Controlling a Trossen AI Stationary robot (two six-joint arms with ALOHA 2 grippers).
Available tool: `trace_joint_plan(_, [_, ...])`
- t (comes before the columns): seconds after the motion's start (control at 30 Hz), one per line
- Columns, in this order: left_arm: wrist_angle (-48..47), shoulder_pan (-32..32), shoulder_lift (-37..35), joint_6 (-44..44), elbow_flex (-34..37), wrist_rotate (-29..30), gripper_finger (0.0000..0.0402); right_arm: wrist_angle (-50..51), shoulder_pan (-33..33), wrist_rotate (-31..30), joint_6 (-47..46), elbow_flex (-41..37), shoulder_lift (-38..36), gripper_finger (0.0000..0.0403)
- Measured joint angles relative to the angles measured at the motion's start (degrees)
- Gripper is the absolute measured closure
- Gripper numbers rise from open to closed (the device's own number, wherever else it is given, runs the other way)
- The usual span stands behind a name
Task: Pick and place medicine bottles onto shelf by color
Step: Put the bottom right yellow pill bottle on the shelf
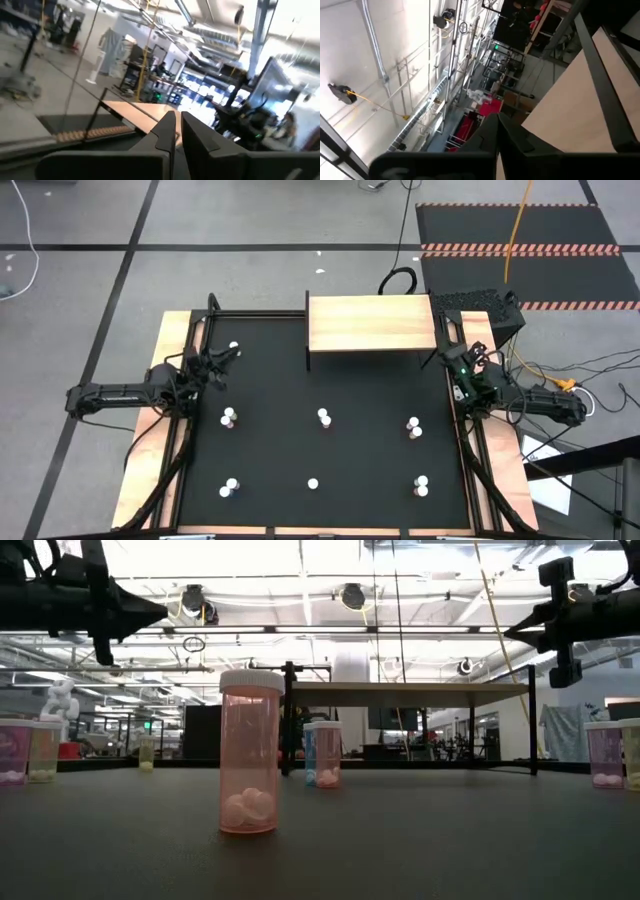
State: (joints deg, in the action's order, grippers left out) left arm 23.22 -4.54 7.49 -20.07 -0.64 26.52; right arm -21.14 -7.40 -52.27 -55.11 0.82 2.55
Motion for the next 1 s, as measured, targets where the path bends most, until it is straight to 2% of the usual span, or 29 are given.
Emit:
trace_joint_plan(0.1, [-5.0, 0.0, 0.4, -4.8, -1.0, -3.5, 0.0371, -1.3, 0.0, 1.2, 2.7, 0.1, 0.0, 0.0403])
trace_joint_plan(0.27, [-15.5, -0.3, 4.0, -8.4, -6.1, -5.0, 0.0371, -8.3, 0.0, 9.9, 9.9, 0.5, 0.4, 0.039])
trace_joint_plan(0.57, [-19.3, -4.9, 19.3, -6.0, -21.0, -5.3, 0.0371, -9.9, 0.0, 23.4, 24.0, 11.9, 4.9, 0.0327])
trace_joint_plan(0.8, [-20.4, -6.4, 31.8, -5.9, -34.7, -8.6, 0.0371, -5.0, 0.0, 30.1, 32.5, 25.1, 16.6, 0.0294])
trace_joint_plan(0.93, [-22.9, -6.4, 34.2, -7.0, -41.4, -8.7, 0.0371, -4.3, 0.0, 30.7, 39.0, 34.4, 27.0, 0.0284])
trace_joint_plan(1.0, [-23.4, -6.4, 34.2, -6.4, -43.4, -8.7, 0.0371, -4.7, 0.0, 33.3, 44.3, 39.1, 31.8, 0.0282])
